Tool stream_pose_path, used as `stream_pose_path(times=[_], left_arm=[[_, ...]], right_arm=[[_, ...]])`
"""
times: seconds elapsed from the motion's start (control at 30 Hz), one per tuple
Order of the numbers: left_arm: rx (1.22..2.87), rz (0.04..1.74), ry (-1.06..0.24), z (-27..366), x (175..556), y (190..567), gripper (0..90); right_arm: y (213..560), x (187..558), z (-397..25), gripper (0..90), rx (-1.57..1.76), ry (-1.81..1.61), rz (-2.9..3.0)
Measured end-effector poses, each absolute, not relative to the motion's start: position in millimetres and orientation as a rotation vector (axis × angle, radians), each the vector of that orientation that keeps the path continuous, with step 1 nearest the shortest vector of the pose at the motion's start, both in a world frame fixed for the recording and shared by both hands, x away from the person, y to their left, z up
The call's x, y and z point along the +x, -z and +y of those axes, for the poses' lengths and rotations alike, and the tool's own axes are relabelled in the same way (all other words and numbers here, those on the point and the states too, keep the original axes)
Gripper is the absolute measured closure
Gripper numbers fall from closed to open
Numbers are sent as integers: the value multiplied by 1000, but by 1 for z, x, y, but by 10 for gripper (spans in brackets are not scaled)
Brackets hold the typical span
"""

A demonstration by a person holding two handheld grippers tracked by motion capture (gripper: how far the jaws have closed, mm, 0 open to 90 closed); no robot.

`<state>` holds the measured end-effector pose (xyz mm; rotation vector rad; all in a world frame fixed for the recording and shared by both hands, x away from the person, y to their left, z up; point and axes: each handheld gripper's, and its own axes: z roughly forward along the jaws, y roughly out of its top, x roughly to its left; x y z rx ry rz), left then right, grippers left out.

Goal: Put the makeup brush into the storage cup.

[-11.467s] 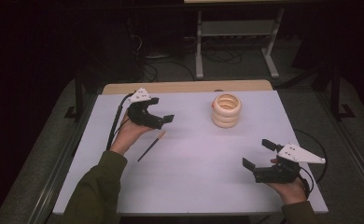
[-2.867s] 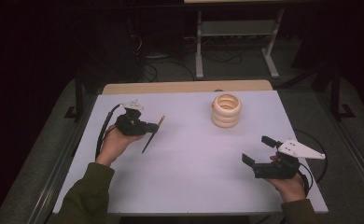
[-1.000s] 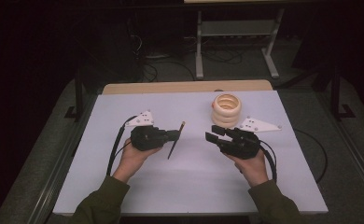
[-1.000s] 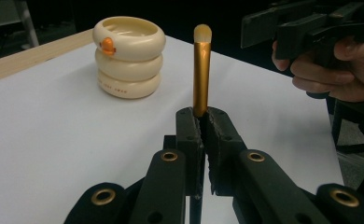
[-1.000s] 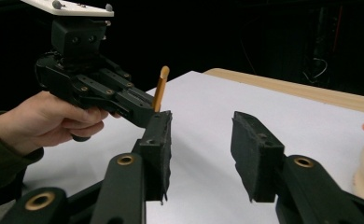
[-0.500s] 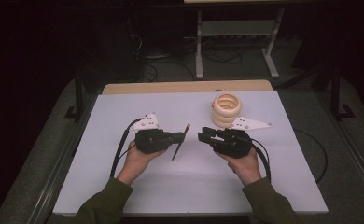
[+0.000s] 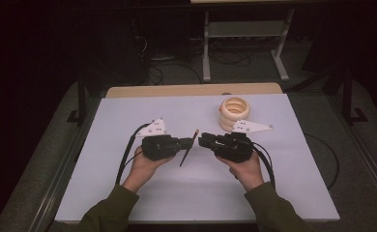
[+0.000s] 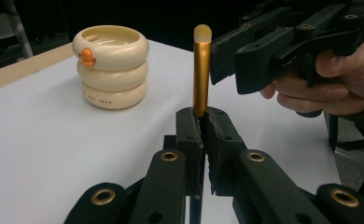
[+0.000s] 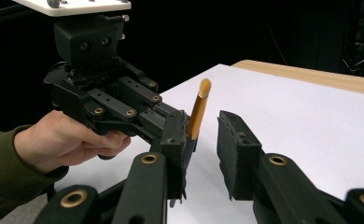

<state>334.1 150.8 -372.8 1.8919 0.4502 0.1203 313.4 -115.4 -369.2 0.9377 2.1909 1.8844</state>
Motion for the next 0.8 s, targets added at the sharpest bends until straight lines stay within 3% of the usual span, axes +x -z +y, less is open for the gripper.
stream_pose_path(times=[0.8], left_arm=[[1883, 426, -130, 143, 327, 370, 844]], right_arm=[[370, 319, -107, 751, 963, -1923, 2190]])
